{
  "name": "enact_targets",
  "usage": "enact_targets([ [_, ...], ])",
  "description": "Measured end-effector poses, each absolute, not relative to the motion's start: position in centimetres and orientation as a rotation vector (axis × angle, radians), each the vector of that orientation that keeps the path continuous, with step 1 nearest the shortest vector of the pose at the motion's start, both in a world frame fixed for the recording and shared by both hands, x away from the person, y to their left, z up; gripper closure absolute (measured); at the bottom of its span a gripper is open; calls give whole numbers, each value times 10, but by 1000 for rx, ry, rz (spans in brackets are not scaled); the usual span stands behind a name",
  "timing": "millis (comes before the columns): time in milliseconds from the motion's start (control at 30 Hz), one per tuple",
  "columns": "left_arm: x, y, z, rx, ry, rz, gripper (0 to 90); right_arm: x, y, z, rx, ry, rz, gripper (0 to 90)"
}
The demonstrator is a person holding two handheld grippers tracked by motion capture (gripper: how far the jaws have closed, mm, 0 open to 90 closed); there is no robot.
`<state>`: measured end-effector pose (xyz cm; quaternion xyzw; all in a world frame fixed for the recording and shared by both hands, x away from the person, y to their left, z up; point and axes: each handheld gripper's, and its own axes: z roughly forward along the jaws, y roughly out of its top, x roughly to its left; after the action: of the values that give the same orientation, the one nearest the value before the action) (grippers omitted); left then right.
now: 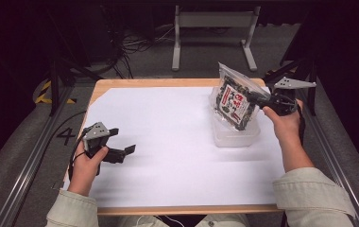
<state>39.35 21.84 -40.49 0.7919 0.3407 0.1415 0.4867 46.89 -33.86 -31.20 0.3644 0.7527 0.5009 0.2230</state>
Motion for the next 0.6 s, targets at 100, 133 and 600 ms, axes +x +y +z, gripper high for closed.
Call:
enact_targets([
  [100, 393, 219, -408, 1921, 836, 333, 26, 470, -341, -312, 1019, 2071, 1388, 733],
  [133, 393, 219, -409, 1921, 828, 340, 25, 470, -342, -312, 1018, 2074, 1392, 698],
  [600, 383, 222, -410, 1921, 814, 352, 27, 445, -352, -302, 995, 2053, 1425, 234],
])
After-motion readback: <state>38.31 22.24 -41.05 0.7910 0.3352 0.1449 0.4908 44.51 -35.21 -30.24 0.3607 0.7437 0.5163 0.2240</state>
